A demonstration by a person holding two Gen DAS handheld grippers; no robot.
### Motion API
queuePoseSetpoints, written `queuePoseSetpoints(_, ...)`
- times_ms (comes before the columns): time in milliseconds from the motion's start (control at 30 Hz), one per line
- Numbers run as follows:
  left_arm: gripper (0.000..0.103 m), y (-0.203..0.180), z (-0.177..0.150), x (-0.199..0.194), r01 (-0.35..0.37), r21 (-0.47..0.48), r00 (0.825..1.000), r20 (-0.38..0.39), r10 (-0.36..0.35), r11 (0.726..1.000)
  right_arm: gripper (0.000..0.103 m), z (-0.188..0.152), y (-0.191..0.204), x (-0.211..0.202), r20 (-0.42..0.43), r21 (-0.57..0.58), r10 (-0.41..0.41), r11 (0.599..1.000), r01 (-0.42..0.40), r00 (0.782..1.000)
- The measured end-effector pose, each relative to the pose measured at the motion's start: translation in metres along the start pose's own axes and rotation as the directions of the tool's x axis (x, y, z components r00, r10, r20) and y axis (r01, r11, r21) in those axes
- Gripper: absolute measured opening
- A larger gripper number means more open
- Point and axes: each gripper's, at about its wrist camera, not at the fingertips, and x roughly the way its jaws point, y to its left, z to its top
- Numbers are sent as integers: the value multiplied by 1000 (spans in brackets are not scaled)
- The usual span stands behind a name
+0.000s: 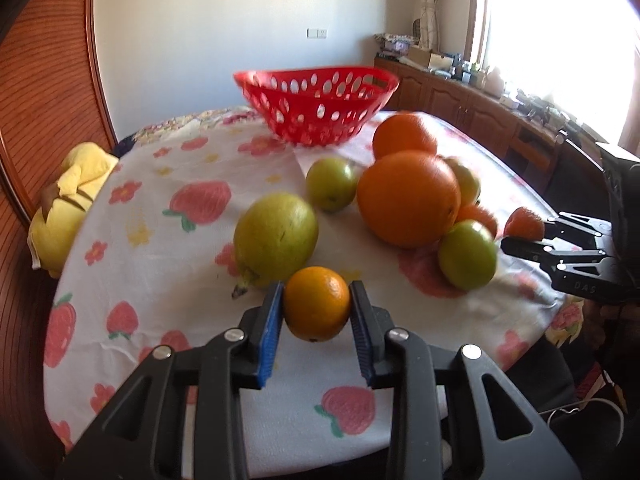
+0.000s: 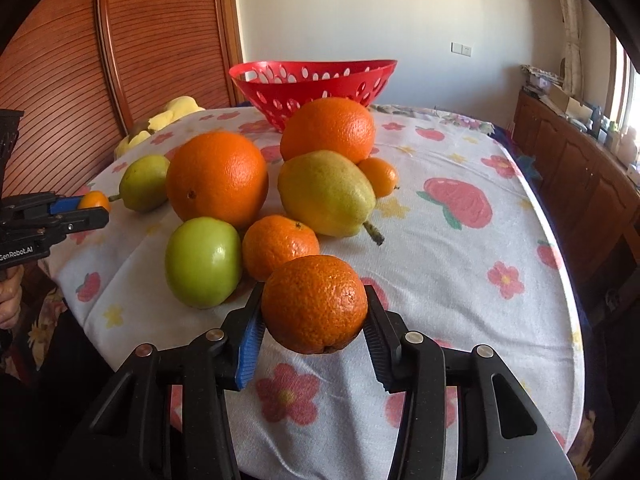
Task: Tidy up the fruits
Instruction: 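Release the orange into the red basket with the right tool while the left tool holds the tangerine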
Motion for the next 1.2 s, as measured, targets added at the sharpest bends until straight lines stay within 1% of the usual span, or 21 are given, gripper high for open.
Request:
queuePoseSetpoints(367,31,-6,36,-22,1,40,997,71,-3,999,46,33,-6,-26,76,-34,-5,999,8,997)
queuePoseSetpoints(600,31,-5,63,-26,-9,56,994,108,3,998,46,62,-11,-32,125,-49,4,999,2,992)
queuePoseSetpoints(800,31,1,93,-21,-12,64,991,132,4,998,46,90,-13,-28,146,-76,17,997,-6,989)
queuePoseSetpoints(1033,31,7,133,-10,-27,81,987,158,14,996,46,137,-10,-18,178,-114,59,993,-39,982)
queuePoseSetpoints(1200,31,15,162,10,-21,77,989,150,9,997,46,176,-11,6,173,-141,90,988,-66,981)
